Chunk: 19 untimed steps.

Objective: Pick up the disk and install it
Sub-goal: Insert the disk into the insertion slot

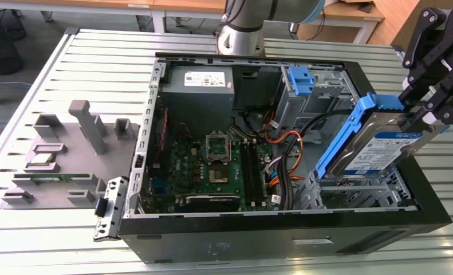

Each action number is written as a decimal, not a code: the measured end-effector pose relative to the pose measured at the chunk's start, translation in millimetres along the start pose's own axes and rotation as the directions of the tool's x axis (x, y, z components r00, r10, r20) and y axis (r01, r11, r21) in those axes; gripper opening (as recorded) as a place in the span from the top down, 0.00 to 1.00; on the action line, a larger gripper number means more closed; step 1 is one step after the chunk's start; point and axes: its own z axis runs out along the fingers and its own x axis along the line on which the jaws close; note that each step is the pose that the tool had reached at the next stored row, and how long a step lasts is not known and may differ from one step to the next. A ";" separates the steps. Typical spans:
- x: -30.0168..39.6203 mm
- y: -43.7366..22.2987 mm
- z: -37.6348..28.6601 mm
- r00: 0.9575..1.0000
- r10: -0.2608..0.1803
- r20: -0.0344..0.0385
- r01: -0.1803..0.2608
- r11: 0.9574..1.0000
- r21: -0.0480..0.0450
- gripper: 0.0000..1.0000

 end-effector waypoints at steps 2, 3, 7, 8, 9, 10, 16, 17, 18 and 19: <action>0.0 0.0 0.7 1.000 0.000 -0.001 0.000 1.000 0.000 0.65; 0.1 0.0 0.8 1.000 0.000 -0.001 0.000 1.000 0.000 0.65; 0.1 0.0 1.1 1.000 0.000 -0.001 0.000 1.000 0.000 0.65; 0.1 0.0 1.3 1.000 0.000 -0.001 0.000 1.000 0.000 0.65; 0.1 0.0 1.9 1.000 0.000 -0.001 0.000 1.000 0.000 0.65; 0.1 -0.1 2.5 1.000 0.000 -0.001 0.000 1.000 0.000 0.65; 0.2 -0.1 3.0 1.000 0.000 -0.001 0.000 1.000 0.000 0.65; 0.1 -0.1 3.3 1.000 0.000 -0.001 0.000 1.000 0.000 0.65; 0.1 -0.1 4.1 1.000 0.000 -0.001 0.000 1.000 0.000 0.65; 0.2 -0.1 4.6 1.000 0.000 -0.001 0.000 1.000 0.000 0.65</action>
